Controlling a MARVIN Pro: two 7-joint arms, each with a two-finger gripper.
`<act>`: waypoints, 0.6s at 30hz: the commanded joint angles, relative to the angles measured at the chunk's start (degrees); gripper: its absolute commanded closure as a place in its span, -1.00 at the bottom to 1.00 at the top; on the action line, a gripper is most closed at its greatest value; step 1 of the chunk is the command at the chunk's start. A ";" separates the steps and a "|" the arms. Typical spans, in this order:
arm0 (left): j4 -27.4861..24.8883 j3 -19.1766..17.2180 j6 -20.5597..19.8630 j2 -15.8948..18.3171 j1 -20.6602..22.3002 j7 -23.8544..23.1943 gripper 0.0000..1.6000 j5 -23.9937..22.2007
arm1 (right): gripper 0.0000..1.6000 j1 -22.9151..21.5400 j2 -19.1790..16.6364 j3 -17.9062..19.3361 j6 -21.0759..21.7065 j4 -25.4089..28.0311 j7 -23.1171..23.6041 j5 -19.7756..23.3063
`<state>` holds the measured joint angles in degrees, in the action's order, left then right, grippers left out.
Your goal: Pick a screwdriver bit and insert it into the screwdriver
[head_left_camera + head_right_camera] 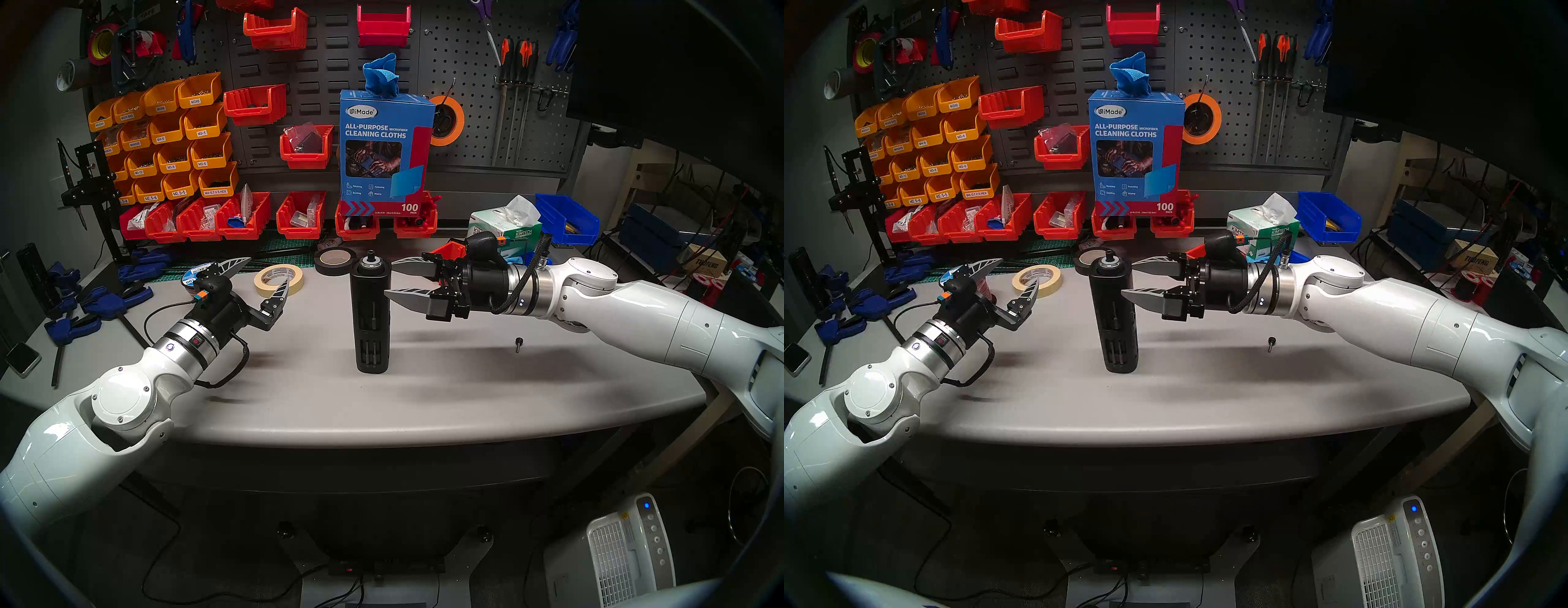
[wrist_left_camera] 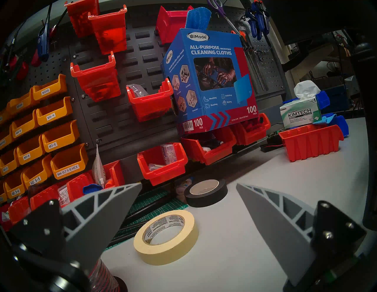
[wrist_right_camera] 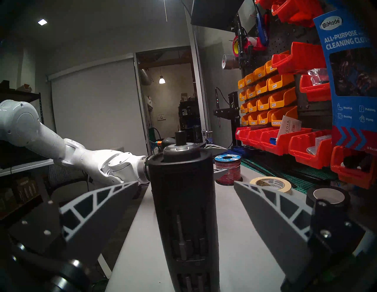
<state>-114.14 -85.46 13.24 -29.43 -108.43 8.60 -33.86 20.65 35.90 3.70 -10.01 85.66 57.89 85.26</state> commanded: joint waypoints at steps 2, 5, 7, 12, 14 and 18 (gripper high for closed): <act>-0.76 -1.10 0.96 0.15 1.16 -0.04 -1.00 -0.04 | -1.00 -2.04 1.03 2.24 -1.01 -0.21 0.90 0.85; -1.49 -1.44 1.63 0.65 0.83 -1.11 -1.00 -0.80 | -1.00 -1.90 0.94 2.45 -1.25 -0.69 1.07 1.05; -1.97 -1.56 1.85 0.81 0.87 -1.54 -1.00 -1.34 | -1.00 -1.82 0.97 2.54 -1.32 -0.92 1.28 1.25; -2.30 -2.32 3.28 2.12 0.71 -5.98 -1.00 -4.62 | -1.00 -1.70 1.23 2.58 -1.40 -1.41 1.66 1.62; -1.95 -3.11 4.14 2.91 0.50 -9.02 -1.00 -7.02 | -1.00 -1.69 1.51 2.48 -1.24 -1.77 2.02 1.71; -1.37 -4.22 3.95 3.59 0.05 -10.91 -1.00 -9.06 | -1.00 -1.73 1.69 2.38 -1.00 -2.01 2.42 1.87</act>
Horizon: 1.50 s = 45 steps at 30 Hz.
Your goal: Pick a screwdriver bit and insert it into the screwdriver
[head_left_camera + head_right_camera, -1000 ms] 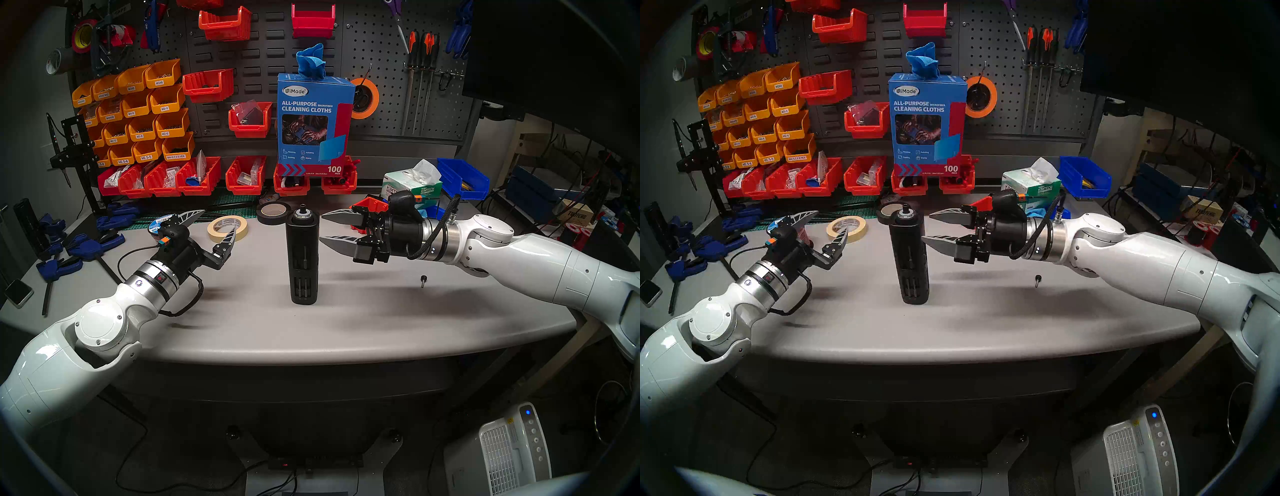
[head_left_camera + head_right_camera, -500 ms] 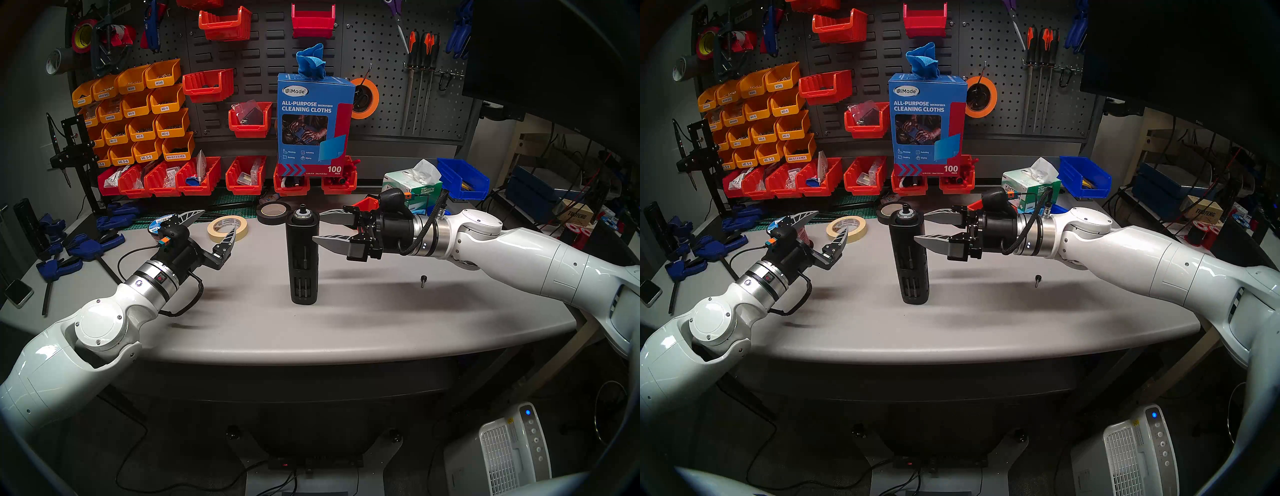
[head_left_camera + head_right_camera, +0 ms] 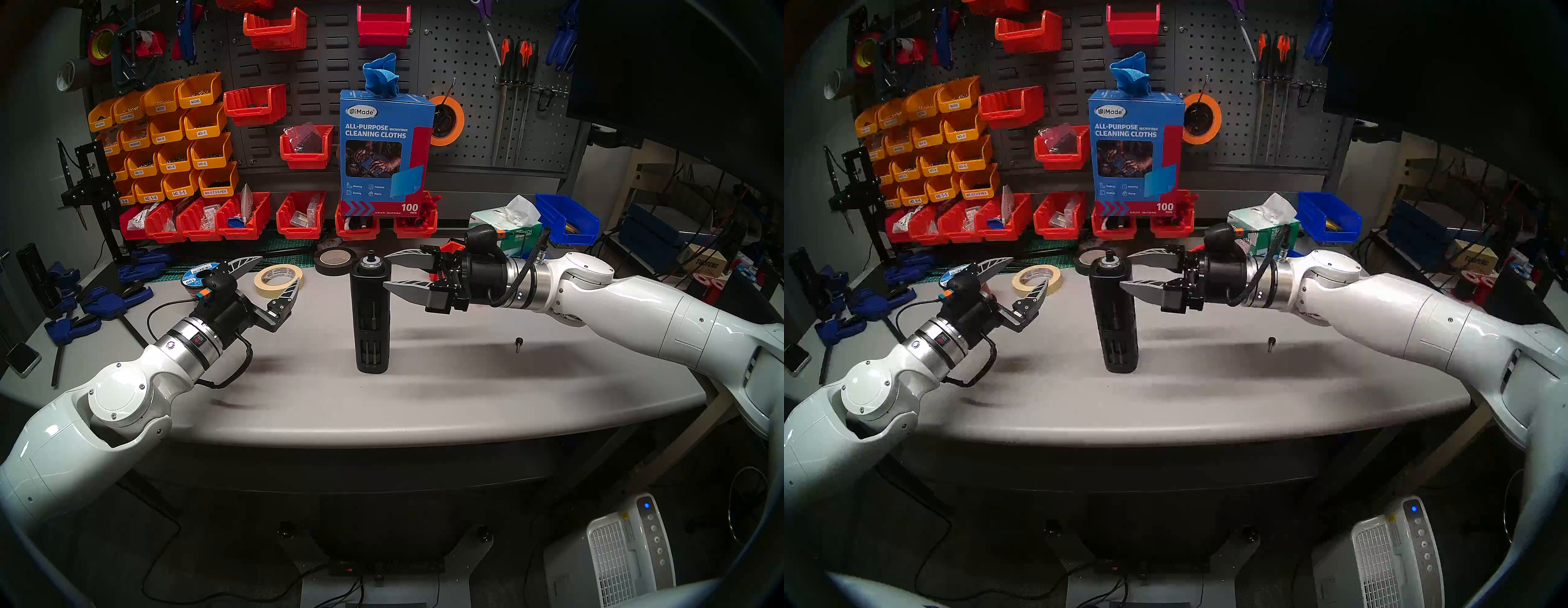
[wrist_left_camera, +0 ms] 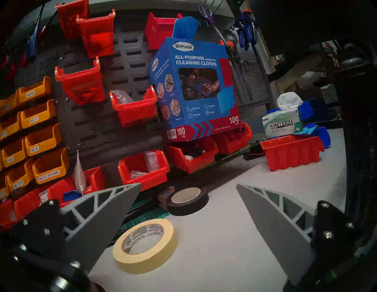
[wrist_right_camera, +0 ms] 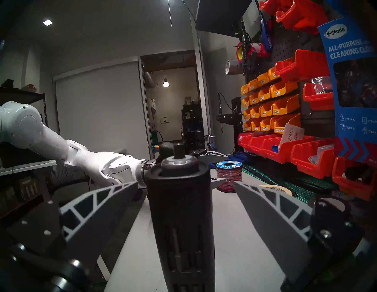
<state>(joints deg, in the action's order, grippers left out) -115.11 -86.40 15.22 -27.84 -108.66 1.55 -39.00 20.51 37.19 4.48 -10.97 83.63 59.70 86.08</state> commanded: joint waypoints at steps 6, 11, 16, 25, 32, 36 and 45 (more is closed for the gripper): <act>0.76 -5.65 2.85 3.13 -1.88 -9.22 -1.00 -9.39 | -1.00 -1.58 0.89 1.31 0.62 -0.38 1.17 1.28; 0.94 -7.66 3.41 4.08 -4.18 -13.59 -1.00 -12.52 | -1.00 -1.58 2.00 0.99 0.89 -0.85 1.11 1.03; 1.05 -9.25 3.36 4.09 -5.08 -16.21 -1.00 -14.79 | -1.00 -1.57 3.44 0.83 1.05 -1.01 0.77 0.73; -0.12 -10.71 3.07 3.44 -7.14 -17.02 -1.00 -15.91 | -1.00 -1.60 4.75 0.61 1.16 -0.76 -0.21 0.27; -1.15 -11.74 3.25 3.15 -8.18 -18.21 -1.00 -16.97 | -1.00 -1.72 5.21 0.36 1.24 -1.05 -1.50 -0.09; -1.34 -12.04 3.11 2.95 -8.41 -18.18 -1.00 -16.92 | -1.00 -1.81 5.55 0.23 1.12 -1.22 -2.08 -0.44; -1.91 -13.53 3.26 2.26 -9.64 -18.57 -1.00 -16.44 | -0.73 -1.79 5.55 0.38 0.40 -1.13 -3.10 -0.64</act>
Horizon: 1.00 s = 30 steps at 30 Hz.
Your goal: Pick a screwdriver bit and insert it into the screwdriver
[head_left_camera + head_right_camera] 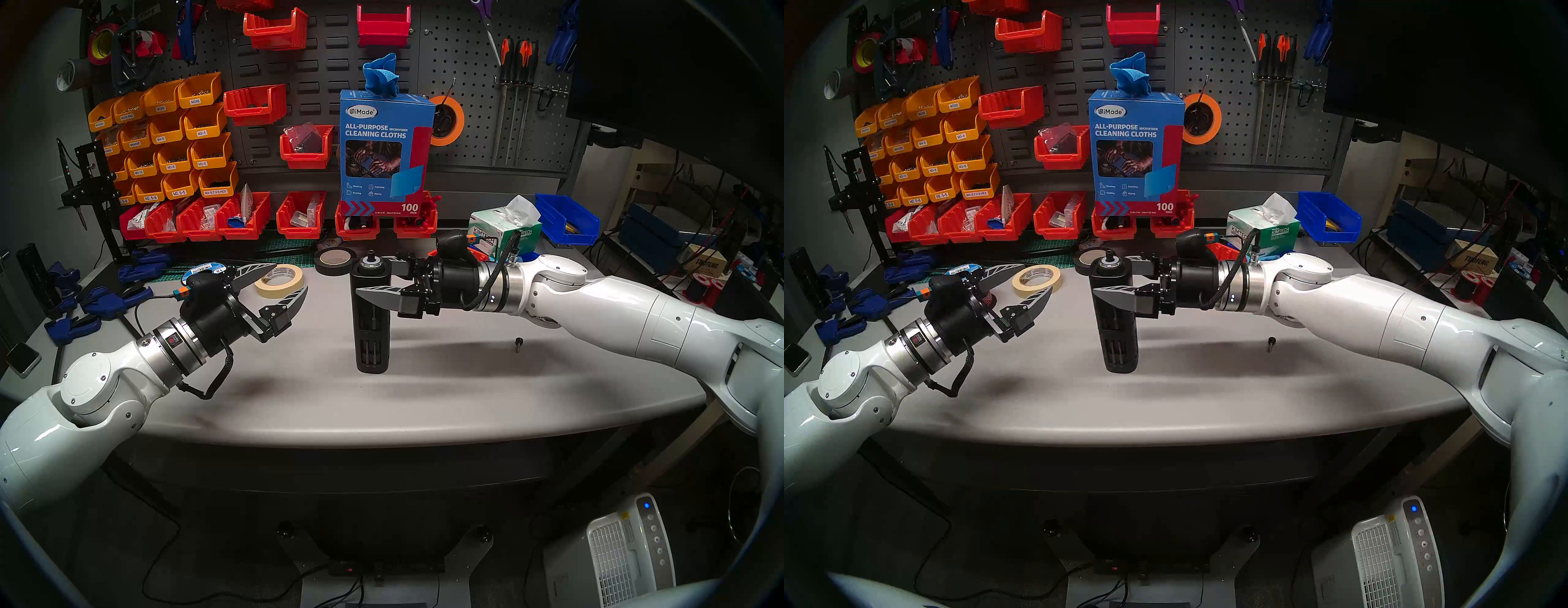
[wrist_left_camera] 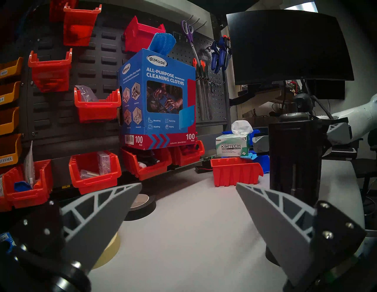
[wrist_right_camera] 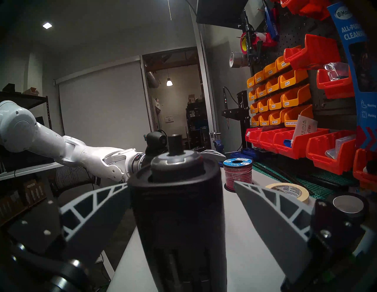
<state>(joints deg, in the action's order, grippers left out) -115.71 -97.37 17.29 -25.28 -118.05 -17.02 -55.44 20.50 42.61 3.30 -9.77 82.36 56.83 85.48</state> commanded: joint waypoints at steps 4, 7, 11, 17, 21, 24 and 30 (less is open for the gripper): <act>-1.93 -3.32 1.29 -0.79 -0.82 -0.32 -1.00 -0.14 | -0.59 -1.84 0.00 1.62 -0.96 0.37 -0.55 -0.04; -2.76 -3.94 1.23 -1.36 -1.49 -0.45 -1.00 -0.46 | -0.23 -1.89 -0.13 1.60 -1.03 0.63 -0.93 -0.13; -3.84 -4.87 0.85 -2.09 -2.59 -0.06 -1.00 -0.53 | 0.15 -1.67 -0.37 1.75 -1.69 1.14 -1.81 -0.09; -5.08 -5.12 0.08 -3.00 -3.60 1.63 -1.00 -0.17 | 0.51 -1.29 -0.56 2.19 -3.62 2.18 -3.78 -0.27; -5.73 -4.55 -0.22 -3.25 -3.55 2.81 -1.00 -0.05 | 0.57 -1.12 -0.64 2.24 -4.57 2.97 -5.70 -0.64; -6.59 -3.77 -0.47 -3.40 -3.38 3.66 -1.00 -0.01 | 0.63 -0.72 -0.42 2.32 -5.85 3.49 -7.64 -0.92; -7.98 -1.95 -1.16 -4.10 -2.57 5.69 -1.00 -0.74 | 0.75 0.33 0.66 2.41 -9.02 3.83 -12.89 -1.78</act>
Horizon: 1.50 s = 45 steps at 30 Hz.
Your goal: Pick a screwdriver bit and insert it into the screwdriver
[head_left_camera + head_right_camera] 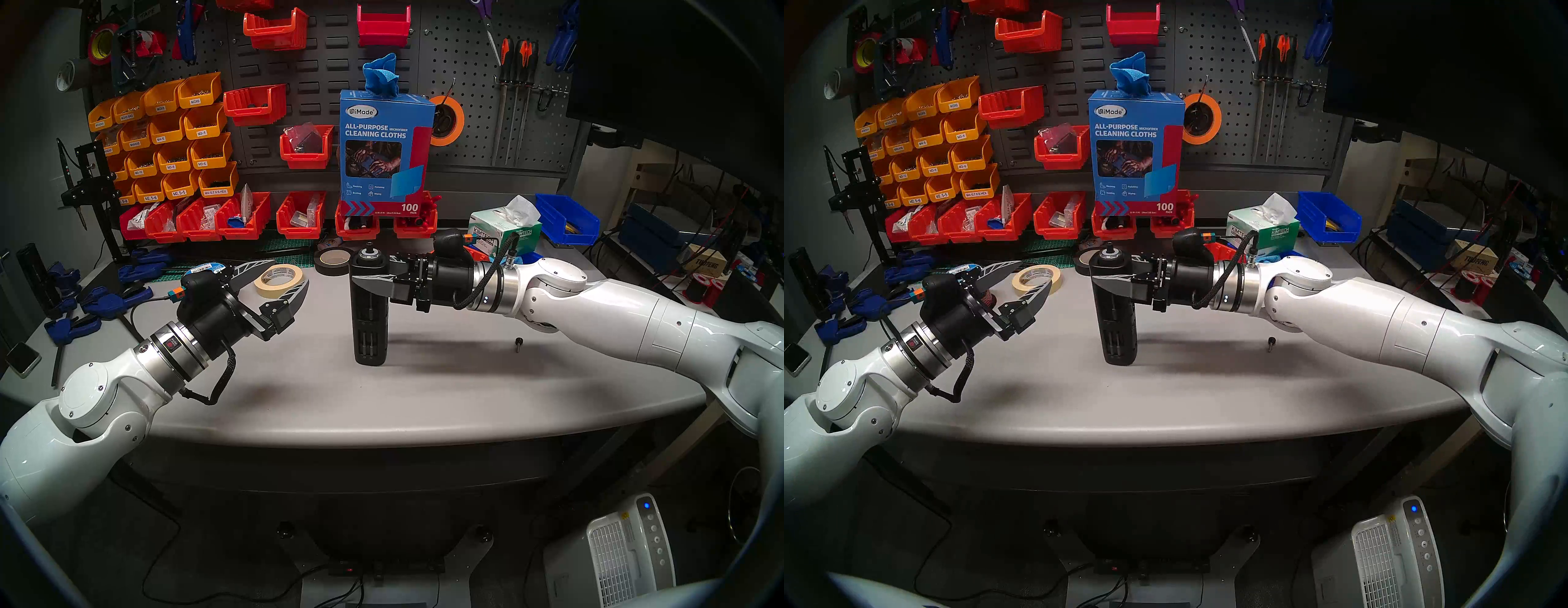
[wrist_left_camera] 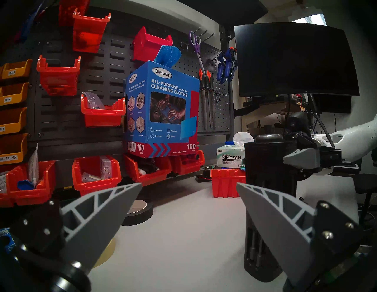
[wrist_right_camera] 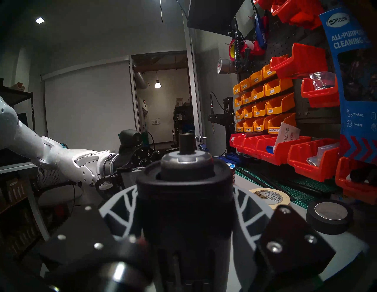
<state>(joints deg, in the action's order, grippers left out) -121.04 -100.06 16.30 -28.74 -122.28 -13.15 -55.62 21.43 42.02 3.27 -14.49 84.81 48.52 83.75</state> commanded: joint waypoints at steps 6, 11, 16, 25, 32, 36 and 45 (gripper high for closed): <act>-3.09 2.85 -0.93 -0.54 3.13 3.73 -1.00 0.07 | 0.75 -0.17 2.29 2.41 -6.05 1.87 -8.59 -0.69; -2.59 5.73 -1.60 -0.27 5.03 4.44 -1.00 0.52 | 0.79 0.15 3.22 2.11 -7.16 1.54 -11.49 -1.59; -1.78 8.99 -2.19 -0.51 7.15 5.02 -1.00 1.24 | 0.73 0.36 3.98 2.08 -7.97 0.85 -13.33 -1.74; -4.14 9.37 -3.67 0.51 9.10 6.64 -1.00 2.41 | 0.76 0.27 5.79 1.97 -9.10 -0.65 -15.29 -2.74; -4.84 10.82 -4.80 0.90 10.00 8.73 -1.00 5.32 | 0.70 0.31 6.98 2.24 -9.81 -2.06 -16.17 -2.98; -5.08 11.33 -5.55 0.93 10.55 9.41 -1.00 5.77 | 0.69 0.30 7.55 2.20 -9.84 -2.91 -16.38 -2.97; -7.34 9.96 -7.68 1.47 10.21 12.14 -1.00 6.84 | 0.63 0.21 8.85 2.09 -9.96 -4.76 -16.66 -2.75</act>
<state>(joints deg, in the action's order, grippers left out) -125.90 -88.46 8.60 -27.52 -113.68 -2.47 -49.69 23.56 49.32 3.27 -23.13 80.39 31.92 80.62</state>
